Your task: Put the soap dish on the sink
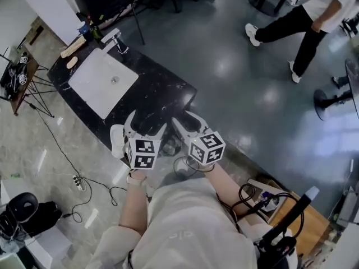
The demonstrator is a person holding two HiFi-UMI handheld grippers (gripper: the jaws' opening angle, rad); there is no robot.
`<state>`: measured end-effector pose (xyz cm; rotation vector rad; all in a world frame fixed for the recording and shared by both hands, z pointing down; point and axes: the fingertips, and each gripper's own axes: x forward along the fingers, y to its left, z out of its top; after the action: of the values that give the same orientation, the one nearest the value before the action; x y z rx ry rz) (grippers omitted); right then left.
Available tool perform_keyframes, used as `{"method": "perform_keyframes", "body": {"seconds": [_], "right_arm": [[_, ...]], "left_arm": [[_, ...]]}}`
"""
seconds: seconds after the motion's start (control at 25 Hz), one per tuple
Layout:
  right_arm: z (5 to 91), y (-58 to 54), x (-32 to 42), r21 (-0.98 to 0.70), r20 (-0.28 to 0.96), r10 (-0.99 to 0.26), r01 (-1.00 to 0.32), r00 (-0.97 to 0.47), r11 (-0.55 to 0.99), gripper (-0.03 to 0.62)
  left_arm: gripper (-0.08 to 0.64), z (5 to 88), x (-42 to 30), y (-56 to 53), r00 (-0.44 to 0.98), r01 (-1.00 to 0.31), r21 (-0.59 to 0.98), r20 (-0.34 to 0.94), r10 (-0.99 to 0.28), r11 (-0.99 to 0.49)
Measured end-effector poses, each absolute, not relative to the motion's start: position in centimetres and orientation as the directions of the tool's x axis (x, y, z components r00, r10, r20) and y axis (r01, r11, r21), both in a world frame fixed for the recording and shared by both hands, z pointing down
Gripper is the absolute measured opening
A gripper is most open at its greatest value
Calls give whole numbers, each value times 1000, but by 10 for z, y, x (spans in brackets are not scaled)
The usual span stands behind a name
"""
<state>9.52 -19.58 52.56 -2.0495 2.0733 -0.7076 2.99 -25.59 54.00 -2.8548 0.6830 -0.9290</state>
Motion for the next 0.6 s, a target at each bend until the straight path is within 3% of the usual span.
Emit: {"method": "perform_keyframes", "body": {"seconds": [0.28, 0.6], "right_arm": [[517, -117, 186, -408, 194, -968, -884, 160, -228, 170], [508, 30, 269, -401, 192, -866, -768, 462, -499, 170]], "left_arm": [[472, 536, 138, -176, 813, -151, -197, 533, -235, -969], [468, 529, 242, -36, 844, 185, -180, 532, 62, -966]]}}
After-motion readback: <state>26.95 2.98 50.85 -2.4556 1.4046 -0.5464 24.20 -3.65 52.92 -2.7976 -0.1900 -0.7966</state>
